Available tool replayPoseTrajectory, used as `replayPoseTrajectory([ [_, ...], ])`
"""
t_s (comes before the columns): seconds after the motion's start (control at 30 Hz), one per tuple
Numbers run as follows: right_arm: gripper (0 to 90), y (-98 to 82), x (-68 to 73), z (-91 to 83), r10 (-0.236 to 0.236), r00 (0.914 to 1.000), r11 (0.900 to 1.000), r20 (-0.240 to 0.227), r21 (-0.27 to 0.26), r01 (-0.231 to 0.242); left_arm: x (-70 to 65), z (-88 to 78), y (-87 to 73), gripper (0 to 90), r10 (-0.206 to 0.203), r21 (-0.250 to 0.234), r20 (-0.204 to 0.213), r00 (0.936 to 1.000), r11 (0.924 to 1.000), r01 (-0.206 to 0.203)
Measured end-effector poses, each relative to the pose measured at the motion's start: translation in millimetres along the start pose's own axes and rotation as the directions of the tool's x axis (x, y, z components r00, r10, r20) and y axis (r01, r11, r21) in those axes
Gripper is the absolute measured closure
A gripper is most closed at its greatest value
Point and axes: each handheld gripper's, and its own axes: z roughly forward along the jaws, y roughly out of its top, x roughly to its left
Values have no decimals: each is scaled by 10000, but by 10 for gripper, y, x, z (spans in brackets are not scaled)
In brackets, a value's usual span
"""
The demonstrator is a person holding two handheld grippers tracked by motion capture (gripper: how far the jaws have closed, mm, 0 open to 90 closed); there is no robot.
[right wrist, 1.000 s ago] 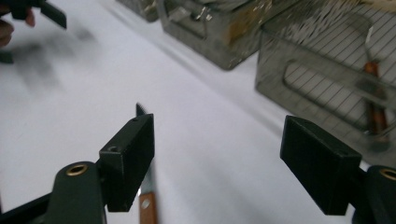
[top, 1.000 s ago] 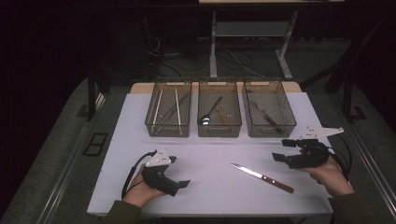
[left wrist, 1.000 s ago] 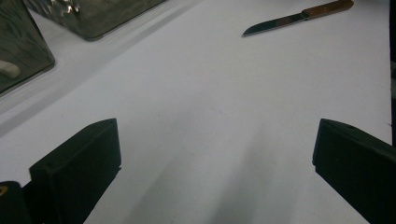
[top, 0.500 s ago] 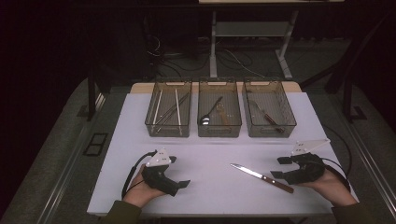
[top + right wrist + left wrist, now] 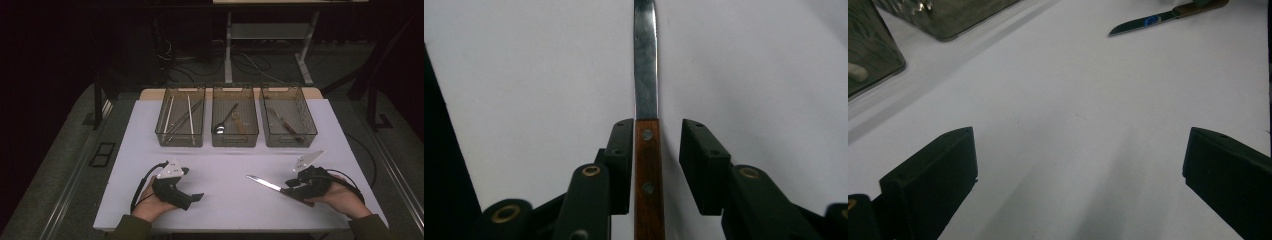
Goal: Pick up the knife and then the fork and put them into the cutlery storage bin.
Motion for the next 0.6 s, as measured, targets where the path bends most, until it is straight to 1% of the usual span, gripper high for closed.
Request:
replayPoseTrajectory([
  [0.13,693,64,-3,45,-222,9997,9982,-86,551,226,3,2,-1,0,-6,5,12,10000,10000,6],
  [0.23,710,100,-9,84,-266,9995,9957,-154,879,279,2,0,0,0,-3,-1,10,10000,10000,3],
  [0.27,717,112,-6,100,-301,9994,9943,-154,1023,315,1,-1,0,0,7,-8,7,10000,10000,-7],
  [0.37,723,161,23,133,-621,9981,9878,-43,1431,621,2,1,0,0,-4,-1,10,10000,10000,4],
  [0.43,727,207,39,146,-783,9969,9809,-12,1786,772,3,3,0,0,5,12,12,10000,10000,-5],
  [0.47,729,238,46,154,-866,9962,9755,7,2032,847,2,3,0,0,-2,16,0,10000,10000,2],
  [0.57,732,339,67,192,-1108,9938,9546,56,2787,1049,3,1,-1,0,-21,4,0,10000,10000,21],
  [0.6,732,371,80,206,-1096,9939,9479,99,3019,1015,4,1,-1,0,-23,10,-5,10000,10000,23],
])
